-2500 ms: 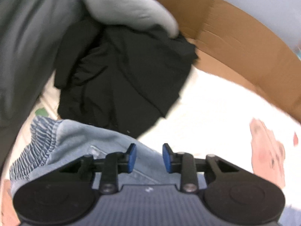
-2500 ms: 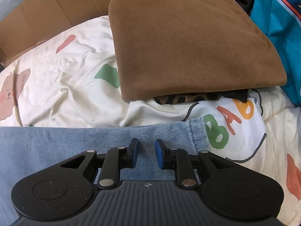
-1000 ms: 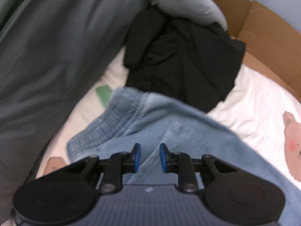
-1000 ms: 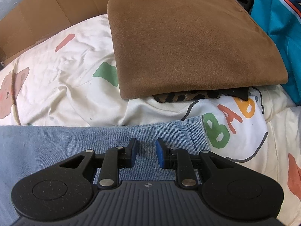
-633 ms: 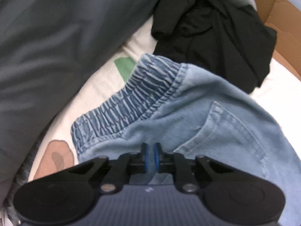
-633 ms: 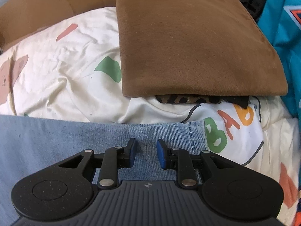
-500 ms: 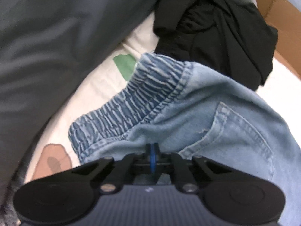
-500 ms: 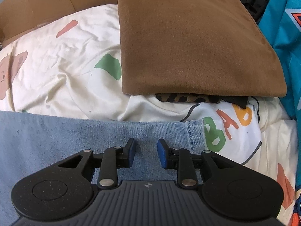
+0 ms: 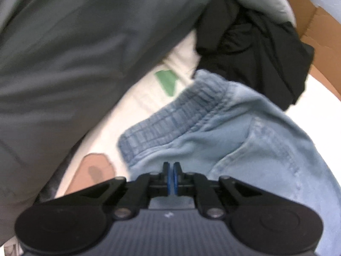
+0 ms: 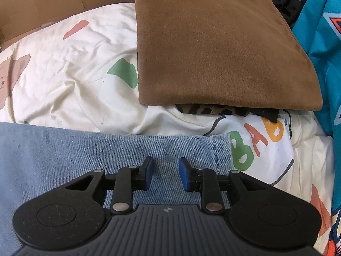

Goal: Fold clothes
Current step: 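Close the left tool on the elastic waistband and hold it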

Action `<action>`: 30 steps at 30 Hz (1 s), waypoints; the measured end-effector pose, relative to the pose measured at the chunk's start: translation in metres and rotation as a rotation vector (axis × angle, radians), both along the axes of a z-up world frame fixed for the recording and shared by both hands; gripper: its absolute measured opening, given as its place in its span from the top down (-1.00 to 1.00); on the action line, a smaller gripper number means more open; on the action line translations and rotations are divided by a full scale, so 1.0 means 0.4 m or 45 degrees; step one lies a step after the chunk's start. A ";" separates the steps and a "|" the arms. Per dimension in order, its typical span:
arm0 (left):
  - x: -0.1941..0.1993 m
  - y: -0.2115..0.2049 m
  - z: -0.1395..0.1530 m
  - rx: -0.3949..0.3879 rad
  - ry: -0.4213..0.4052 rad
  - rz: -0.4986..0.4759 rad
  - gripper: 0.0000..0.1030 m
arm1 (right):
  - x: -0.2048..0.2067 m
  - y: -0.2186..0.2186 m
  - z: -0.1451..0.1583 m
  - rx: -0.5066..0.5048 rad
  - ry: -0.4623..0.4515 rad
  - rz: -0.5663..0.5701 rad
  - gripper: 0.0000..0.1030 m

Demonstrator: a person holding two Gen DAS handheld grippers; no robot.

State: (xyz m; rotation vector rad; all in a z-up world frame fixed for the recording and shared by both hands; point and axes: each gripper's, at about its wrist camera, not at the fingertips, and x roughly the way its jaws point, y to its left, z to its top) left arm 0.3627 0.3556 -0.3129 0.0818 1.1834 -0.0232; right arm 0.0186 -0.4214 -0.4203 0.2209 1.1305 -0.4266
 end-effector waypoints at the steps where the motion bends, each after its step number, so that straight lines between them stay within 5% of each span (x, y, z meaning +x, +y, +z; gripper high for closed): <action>1: -0.001 0.007 -0.007 0.002 0.005 0.003 0.90 | 0.002 0.000 -0.001 -0.001 0.002 0.000 0.36; 14: 0.027 0.031 -0.105 0.070 -0.005 0.025 0.94 | 0.002 0.004 0.002 -0.015 0.045 0.000 0.21; 22: 0.010 -0.004 -0.013 0.057 -0.027 -0.027 0.89 | 0.003 -0.003 0.003 -0.017 0.046 0.007 0.17; 30: 0.028 -0.051 0.071 -0.142 -0.198 -0.077 0.78 | 0.000 0.001 -0.001 -0.027 0.049 0.010 0.16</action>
